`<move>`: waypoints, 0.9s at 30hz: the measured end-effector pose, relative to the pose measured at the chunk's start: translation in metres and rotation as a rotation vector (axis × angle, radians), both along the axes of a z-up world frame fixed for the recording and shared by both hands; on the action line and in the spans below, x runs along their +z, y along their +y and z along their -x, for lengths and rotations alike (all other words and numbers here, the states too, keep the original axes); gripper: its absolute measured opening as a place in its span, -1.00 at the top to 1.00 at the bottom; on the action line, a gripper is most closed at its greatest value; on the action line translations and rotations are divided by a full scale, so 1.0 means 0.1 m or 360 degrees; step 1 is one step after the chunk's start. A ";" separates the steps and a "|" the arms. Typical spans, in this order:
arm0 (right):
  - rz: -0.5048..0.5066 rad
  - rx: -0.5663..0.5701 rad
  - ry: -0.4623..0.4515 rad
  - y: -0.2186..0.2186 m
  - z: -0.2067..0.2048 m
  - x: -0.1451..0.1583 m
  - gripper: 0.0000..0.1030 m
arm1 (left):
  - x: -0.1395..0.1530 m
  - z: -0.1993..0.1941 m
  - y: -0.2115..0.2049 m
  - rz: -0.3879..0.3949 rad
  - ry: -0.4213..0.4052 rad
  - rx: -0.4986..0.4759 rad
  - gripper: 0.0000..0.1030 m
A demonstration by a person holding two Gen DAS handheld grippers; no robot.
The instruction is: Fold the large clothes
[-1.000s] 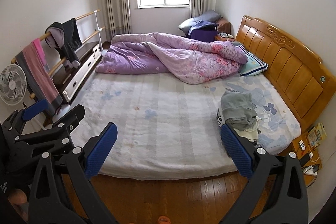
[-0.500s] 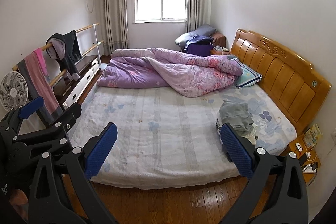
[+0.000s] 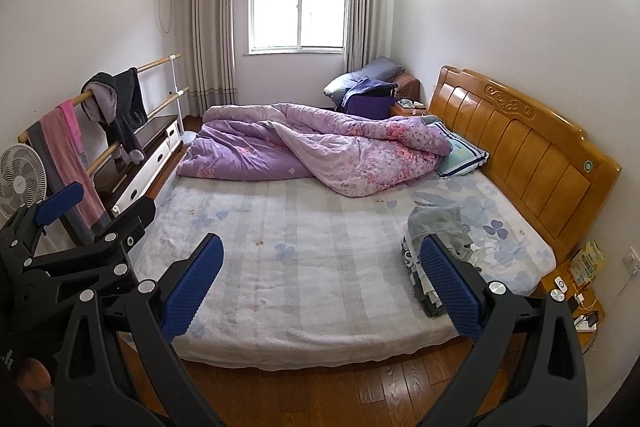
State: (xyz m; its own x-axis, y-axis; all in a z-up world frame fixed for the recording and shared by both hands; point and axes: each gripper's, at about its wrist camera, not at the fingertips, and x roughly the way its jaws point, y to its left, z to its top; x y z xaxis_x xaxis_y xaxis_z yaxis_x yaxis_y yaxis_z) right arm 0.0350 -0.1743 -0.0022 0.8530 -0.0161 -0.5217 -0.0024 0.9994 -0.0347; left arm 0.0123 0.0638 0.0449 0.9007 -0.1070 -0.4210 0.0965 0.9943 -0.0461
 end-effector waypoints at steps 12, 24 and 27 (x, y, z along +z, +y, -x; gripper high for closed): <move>0.0009 -0.0033 0.0019 0.00 -0.04 -0.03 -0.85 | -0.04 -0.18 -0.12 0.0004 0.0024 -0.0027 -0.90; 0.0006 -0.0057 0.0025 -0.07 -0.11 -0.03 -0.85 | -0.06 -0.32 -0.19 0.0003 0.0023 -0.0045 -0.90; 0.0004 -0.0060 0.0033 -0.07 -0.13 -0.04 -0.85 | -0.07 -0.35 -0.20 0.0001 0.0027 -0.0047 -0.90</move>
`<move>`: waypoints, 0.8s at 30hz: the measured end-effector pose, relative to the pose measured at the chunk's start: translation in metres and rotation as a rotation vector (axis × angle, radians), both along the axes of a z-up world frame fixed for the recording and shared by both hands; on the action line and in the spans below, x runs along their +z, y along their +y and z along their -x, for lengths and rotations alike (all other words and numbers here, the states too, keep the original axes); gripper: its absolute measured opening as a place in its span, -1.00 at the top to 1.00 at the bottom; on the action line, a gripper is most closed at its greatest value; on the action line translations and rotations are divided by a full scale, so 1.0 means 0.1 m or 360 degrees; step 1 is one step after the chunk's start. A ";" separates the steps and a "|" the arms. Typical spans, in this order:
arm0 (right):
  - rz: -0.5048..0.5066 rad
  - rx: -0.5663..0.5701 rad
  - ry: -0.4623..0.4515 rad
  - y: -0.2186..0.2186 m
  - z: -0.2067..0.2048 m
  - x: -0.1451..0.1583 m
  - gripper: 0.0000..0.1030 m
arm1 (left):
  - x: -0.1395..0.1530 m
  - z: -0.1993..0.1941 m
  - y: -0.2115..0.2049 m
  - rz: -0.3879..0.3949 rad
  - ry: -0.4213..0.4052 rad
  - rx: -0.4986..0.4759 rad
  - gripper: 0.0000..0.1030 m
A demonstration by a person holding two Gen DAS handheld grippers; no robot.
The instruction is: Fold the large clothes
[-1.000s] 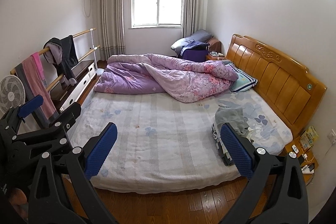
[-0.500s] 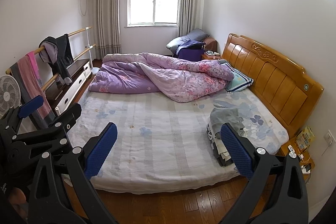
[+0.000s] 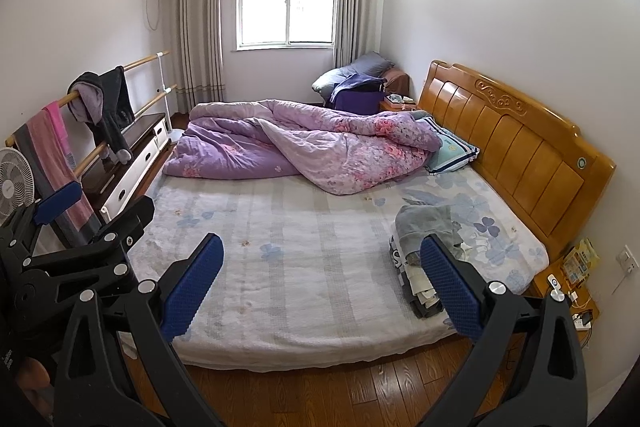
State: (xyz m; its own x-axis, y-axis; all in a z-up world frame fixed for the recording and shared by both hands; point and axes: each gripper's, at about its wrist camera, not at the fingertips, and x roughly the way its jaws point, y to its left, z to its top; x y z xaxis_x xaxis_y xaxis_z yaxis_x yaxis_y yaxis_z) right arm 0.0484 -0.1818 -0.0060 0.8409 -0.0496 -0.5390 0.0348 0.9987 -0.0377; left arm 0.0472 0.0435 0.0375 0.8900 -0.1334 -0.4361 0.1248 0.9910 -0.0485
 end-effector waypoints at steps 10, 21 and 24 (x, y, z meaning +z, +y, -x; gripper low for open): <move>-0.0002 -0.0007 0.0007 -0.01 -0.02 0.00 -0.85 | 0.00 -0.06 0.00 0.0001 0.0007 -0.0009 -0.90; -0.0006 -0.0013 0.0018 -0.01 -0.02 0.00 -0.85 | -0.01 -0.15 -0.01 -0.0002 0.0014 -0.0021 -0.90; -0.0007 -0.0012 0.0022 -0.01 -0.02 0.00 -0.85 | -0.02 -0.16 -0.01 -0.0004 0.0017 -0.0020 -0.90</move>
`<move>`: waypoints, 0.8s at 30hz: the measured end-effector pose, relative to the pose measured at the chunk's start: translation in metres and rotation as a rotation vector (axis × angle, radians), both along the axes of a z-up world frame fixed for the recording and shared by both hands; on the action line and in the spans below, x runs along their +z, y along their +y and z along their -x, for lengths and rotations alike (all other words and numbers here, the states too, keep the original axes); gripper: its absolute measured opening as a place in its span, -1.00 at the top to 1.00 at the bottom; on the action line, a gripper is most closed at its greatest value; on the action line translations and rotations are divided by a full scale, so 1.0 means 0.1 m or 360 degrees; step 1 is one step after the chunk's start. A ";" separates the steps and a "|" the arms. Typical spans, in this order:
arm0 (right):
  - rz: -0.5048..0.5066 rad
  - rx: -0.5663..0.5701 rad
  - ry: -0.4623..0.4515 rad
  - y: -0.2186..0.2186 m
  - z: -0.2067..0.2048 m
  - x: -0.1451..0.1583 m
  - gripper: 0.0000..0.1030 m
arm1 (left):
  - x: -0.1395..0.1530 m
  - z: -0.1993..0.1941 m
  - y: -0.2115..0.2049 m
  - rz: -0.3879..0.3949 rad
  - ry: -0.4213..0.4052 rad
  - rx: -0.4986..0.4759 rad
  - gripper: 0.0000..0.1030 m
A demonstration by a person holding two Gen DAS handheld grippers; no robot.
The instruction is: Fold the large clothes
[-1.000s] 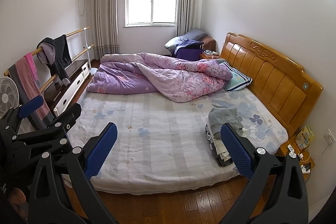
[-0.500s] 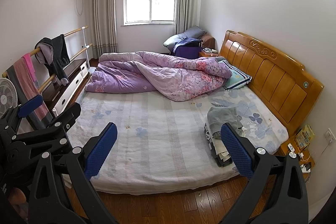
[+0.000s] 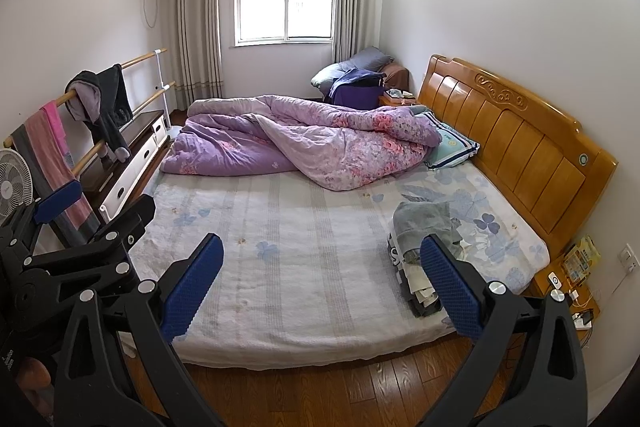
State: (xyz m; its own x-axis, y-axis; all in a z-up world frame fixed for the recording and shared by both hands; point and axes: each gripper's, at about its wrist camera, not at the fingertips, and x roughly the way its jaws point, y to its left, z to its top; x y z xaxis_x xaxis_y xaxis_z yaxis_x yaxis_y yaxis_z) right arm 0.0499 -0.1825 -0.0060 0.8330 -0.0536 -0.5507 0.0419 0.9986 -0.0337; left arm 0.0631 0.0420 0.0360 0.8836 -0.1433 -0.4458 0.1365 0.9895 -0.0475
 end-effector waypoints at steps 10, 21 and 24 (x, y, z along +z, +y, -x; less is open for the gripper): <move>-0.0003 -0.0005 0.0006 0.01 0.01 0.00 -0.85 | -0.04 -0.05 0.01 0.0015 0.0009 -0.0019 -0.90; -0.0012 -0.0011 0.0028 0.01 0.02 -0.01 -0.85 | -0.12 -0.03 0.01 0.0010 0.0017 -0.0014 -0.90; -0.0016 -0.0011 0.0029 0.00 0.01 -0.01 -0.85 | -0.13 -0.03 0.02 0.0016 0.0019 -0.0013 -0.90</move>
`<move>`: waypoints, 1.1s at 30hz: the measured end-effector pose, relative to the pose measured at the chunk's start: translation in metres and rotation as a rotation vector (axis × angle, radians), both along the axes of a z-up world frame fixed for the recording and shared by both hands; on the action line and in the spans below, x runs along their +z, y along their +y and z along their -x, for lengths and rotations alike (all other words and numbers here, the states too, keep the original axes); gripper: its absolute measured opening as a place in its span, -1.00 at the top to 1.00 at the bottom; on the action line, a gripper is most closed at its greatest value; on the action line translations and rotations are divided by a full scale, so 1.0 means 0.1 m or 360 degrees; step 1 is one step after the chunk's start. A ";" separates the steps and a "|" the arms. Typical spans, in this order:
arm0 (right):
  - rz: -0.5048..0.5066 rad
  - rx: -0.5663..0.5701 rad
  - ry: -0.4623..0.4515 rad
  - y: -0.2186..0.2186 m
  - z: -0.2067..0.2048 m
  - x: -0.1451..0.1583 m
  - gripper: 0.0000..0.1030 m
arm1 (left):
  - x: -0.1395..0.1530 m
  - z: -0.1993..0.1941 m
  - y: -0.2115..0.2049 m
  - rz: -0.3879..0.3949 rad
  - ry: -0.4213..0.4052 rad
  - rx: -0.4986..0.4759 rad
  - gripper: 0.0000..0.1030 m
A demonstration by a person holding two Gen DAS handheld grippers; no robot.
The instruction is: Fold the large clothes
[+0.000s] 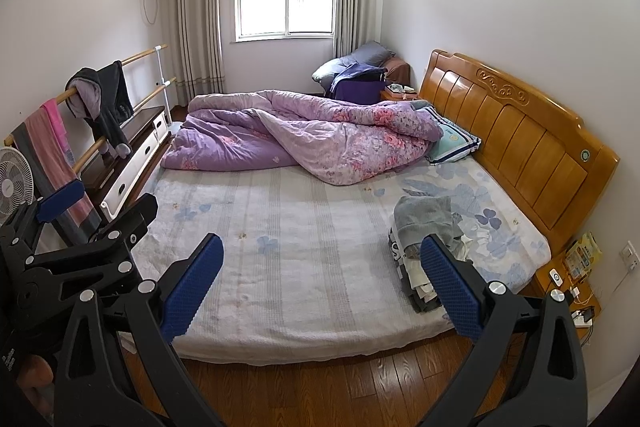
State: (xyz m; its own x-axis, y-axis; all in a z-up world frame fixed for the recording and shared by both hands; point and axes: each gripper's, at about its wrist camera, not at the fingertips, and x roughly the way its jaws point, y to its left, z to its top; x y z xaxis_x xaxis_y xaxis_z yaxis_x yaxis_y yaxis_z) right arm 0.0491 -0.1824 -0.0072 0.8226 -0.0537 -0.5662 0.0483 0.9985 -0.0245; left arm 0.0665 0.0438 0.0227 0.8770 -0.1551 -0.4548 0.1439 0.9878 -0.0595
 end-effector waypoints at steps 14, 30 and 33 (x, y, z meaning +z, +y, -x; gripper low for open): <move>0.0001 -0.0004 0.0008 0.00 0.00 0.00 -0.85 | -0.04 0.01 0.04 -0.0003 0.0010 -0.0007 -0.90; 0.0011 -0.0011 0.0016 -0.07 -0.07 -0.02 -0.85 | -0.03 -0.01 0.06 0.0003 0.0018 -0.0017 -0.90; 0.0010 -0.0011 0.0016 -0.07 -0.07 -0.02 -0.85 | -0.03 -0.02 0.06 -0.0001 0.0017 -0.0019 -0.90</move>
State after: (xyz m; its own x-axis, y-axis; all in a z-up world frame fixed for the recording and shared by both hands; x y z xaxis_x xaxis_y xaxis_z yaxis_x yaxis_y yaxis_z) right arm 0.0564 -0.1892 -0.0088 0.8163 -0.0628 -0.5742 0.0547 0.9980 -0.0314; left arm 0.0683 0.0500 0.0196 0.8702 -0.1651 -0.4642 0.1549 0.9861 -0.0604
